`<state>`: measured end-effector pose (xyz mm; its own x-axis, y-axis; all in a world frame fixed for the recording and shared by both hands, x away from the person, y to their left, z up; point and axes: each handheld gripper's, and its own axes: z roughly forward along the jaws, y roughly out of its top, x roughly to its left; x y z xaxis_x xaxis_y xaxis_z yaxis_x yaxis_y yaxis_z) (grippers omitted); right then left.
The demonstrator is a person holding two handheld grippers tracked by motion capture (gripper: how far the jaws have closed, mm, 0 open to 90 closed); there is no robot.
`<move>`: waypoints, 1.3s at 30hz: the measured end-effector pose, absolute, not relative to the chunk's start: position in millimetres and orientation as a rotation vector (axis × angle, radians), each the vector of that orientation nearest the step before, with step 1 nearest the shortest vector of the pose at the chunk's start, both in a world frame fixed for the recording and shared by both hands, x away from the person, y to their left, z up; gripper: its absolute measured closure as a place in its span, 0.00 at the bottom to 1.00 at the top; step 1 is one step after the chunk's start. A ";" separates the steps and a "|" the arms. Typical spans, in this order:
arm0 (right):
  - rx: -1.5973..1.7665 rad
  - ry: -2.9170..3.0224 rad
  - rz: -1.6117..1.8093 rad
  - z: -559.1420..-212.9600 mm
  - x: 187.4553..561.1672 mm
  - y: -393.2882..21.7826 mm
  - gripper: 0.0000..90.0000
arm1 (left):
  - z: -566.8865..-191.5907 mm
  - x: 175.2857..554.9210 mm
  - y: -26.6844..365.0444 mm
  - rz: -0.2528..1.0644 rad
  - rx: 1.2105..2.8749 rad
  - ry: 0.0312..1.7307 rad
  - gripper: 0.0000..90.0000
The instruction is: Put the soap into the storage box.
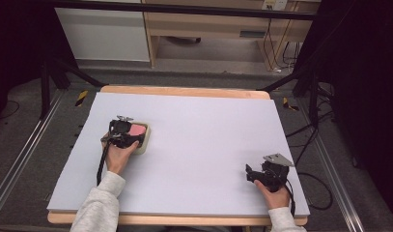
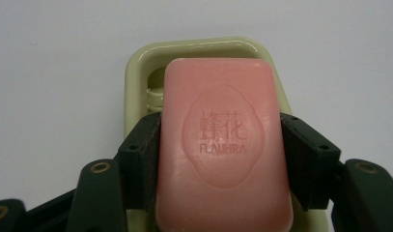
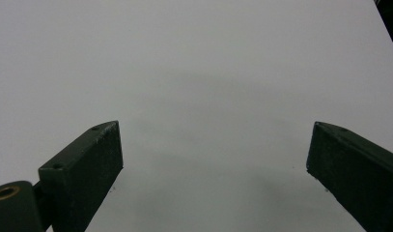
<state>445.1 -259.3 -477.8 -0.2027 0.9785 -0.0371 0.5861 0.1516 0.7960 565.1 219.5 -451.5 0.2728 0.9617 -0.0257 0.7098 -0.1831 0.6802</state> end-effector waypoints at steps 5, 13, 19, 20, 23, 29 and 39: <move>1.489 1.863 0.891 -477.7 445.0 -259.4 0.07 | -450.8 564.6 220.0 0.559 1.955 1.496 0.41; 1.486 1.863 0.893 -477.4 444.8 -259.4 0.07 | -437.9 556.9 224.7 0.567 1.909 1.452 0.36; 1.489 1.856 0.894 -477.0 444.6 -260.2 0.07 | -428.9 548.1 230.4 0.583 1.905 1.425 0.29; 1.491 1.855 0.895 -476.9 444.6 -260.3 0.07 | -426.6 545.4 232.1 0.587 1.904 1.416 0.29; 1.494 1.851 0.896 -476.6 444.4 -260.8 0.07 | -421.5 538.8 236.1 0.588 1.900 1.397 0.28; 1.501 1.846 0.889 -476.4 444.3 -261.9 0.07 | -414.3 520.3 247.4 0.568 1.873 1.336 0.28; 1.524 1.834 0.875 -476.6 444.1 -266.2 0.07 | -427.2 492.0 265.9 0.588 1.858 1.286 0.30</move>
